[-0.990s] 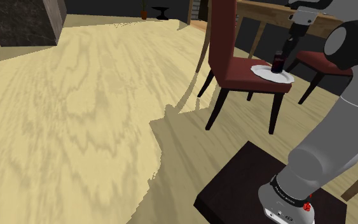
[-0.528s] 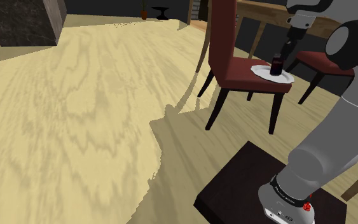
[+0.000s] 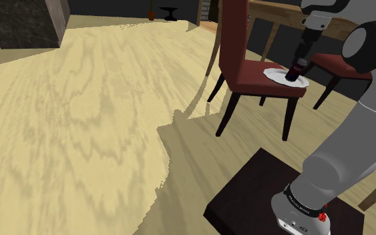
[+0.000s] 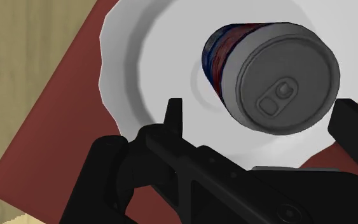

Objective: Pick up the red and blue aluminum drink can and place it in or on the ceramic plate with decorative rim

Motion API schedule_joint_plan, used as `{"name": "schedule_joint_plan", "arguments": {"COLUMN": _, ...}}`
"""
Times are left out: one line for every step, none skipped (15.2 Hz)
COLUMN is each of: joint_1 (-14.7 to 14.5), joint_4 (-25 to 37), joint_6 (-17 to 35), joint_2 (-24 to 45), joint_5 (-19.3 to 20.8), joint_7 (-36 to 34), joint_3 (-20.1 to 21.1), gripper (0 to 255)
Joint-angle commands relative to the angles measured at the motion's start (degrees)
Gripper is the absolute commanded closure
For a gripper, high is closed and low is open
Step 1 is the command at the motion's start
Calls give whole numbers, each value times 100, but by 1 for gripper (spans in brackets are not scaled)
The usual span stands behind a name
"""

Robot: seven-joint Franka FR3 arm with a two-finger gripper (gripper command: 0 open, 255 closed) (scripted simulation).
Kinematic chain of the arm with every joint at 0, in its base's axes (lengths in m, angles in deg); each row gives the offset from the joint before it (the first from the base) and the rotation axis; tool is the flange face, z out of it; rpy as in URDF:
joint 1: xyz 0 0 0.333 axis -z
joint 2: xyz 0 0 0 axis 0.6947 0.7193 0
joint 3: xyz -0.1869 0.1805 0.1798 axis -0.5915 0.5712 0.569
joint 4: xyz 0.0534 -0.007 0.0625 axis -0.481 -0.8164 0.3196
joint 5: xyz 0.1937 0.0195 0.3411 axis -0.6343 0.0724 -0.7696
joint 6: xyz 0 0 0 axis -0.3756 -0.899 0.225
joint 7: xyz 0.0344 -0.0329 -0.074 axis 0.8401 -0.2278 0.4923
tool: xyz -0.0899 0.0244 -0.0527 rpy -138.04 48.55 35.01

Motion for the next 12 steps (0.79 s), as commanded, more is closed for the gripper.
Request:
{"name": "schedule_joint_plan", "arguments": {"joint_1": 0, "joint_4": 0, "joint_6": 0, "joint_2": 0, "joint_5": 0, "joint_7": 0, "joint_3": 0, "gripper": 0}}
{"name": "schedule_joint_plan", "arguments": {"joint_1": 25, "joint_4": 267, "joint_6": -214, "joint_2": 65, "joint_5": -38, "joint_7": 23, "joint_3": -12, "gripper": 0}}
{"name": "schedule_joint_plan", "arguments": {"joint_1": 57, "joint_4": 552, "joint_6": -434, "joint_2": 144, "joint_5": -85, "joint_7": 51, "joint_3": -26, "gripper": 0}}
{"name": "schedule_joint_plan", "arguments": {"joint_1": 96, "joint_4": 857, "joint_6": -661, "joint_2": 238, "joint_5": -141, "joint_7": 83, "joint_3": -43, "gripper": 0}}
{"name": "schedule_joint_plan", "arguments": {"joint_1": 137, "joint_4": 1114, "joint_6": -847, "joint_2": 324, "joint_5": -194, "joint_7": 112, "joint_3": -57, "gripper": 0}}
{"name": "schedule_joint_plan", "arguments": {"joint_1": 139, "joint_4": 1114, "joint_6": -847, "joint_2": 323, "joint_5": -194, "joint_7": 111, "joint_3": -55, "gripper": 0}}
{"name": "schedule_joint_plan", "arguments": {"joint_1": 139, "joint_4": 1114, "joint_6": -847, "joint_2": 323, "joint_5": -194, "joint_7": 111, "joint_3": -54, "gripper": 0}}
{"name": "schedule_joint_plan", "arguments": {"joint_1": 139, "joint_4": 1113, "joint_6": -847, "joint_2": 323, "joint_5": -193, "joint_7": 111, "joint_3": -54, "gripper": 0}}
{"name": "schedule_joint_plan", "arguments": {"joint_1": 139, "joint_4": 1114, "joint_6": -847, "joint_2": 323, "joint_5": -193, "joint_7": 111, "joint_3": -54, "gripper": 0}}
{"name": "schedule_joint_plan", "arguments": {"joint_1": 139, "joint_4": 1114, "joint_6": -847, "joint_2": 323, "joint_5": -194, "joint_7": 111, "joint_3": -54, "gripper": 0}}
{"name": "schedule_joint_plan", "arguments": {"joint_1": 139, "joint_4": 1114, "joint_6": -847, "joint_2": 323, "joint_5": -194, "joint_7": 111, "joint_3": -54, "gripper": 0}}
{"name": "schedule_joint_plan", "arguments": {"joint_1": 139, "joint_4": 1114, "joint_6": -847, "joint_2": 323, "joint_5": -194, "joint_7": 111, "joint_3": -54, "gripper": 0}}
